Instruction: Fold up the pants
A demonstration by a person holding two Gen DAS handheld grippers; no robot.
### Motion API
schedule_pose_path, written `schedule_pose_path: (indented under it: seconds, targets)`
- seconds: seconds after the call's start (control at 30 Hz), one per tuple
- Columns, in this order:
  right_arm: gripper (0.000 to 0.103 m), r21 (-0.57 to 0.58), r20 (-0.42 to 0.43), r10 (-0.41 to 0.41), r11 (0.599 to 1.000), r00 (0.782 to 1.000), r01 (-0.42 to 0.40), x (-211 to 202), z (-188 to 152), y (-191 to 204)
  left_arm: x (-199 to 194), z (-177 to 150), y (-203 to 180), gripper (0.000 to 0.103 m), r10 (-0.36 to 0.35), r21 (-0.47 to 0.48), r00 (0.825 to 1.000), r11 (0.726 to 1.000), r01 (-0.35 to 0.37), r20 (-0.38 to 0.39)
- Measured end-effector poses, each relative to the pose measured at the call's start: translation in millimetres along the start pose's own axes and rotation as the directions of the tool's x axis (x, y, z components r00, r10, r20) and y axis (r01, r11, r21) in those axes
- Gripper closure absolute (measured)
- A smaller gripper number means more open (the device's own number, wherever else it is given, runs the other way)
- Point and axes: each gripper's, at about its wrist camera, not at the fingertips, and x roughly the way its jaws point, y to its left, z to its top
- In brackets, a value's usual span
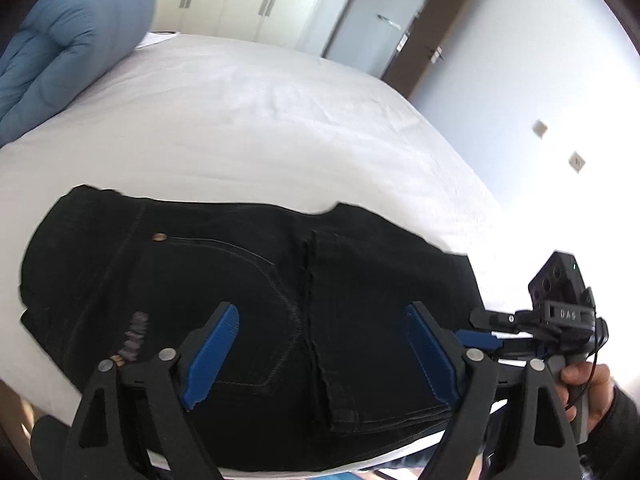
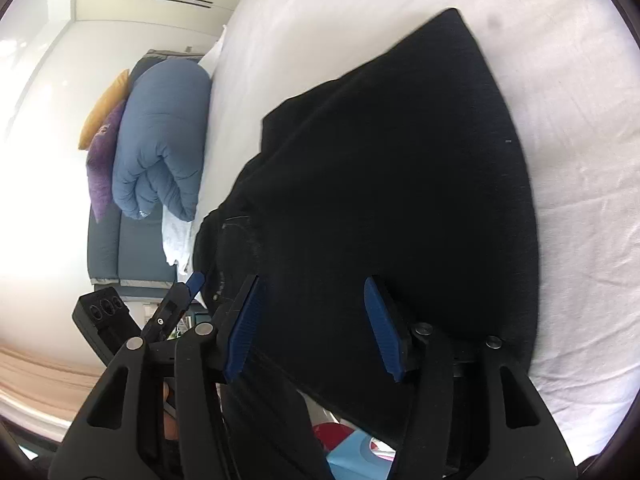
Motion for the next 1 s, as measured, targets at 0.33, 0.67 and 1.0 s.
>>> schedule_pose_path:
  seconds: [0.33,0.67,1.0]
  targets:
    - [0.03,0.016,0.0,0.036,0.999,0.999,-0.036,27,-12,10,-77,-13,144,0.004,0.12,-0.473,0.986,0.88,-0.05,0.119]
    - [0.03,0.014,-0.005,-0.008,1.0,1.0,0.008,23,-12,5,-43,-38,197,0.005,-0.02,-0.726,0.997,0.685,0.065,0.07]
    - [0.03,-0.121,-0.05,0.017,0.992,0.999,-0.023,40,-6,73,-28,-32,194,0.005,-0.031,-0.719,0.997,0.691,0.074,0.073]
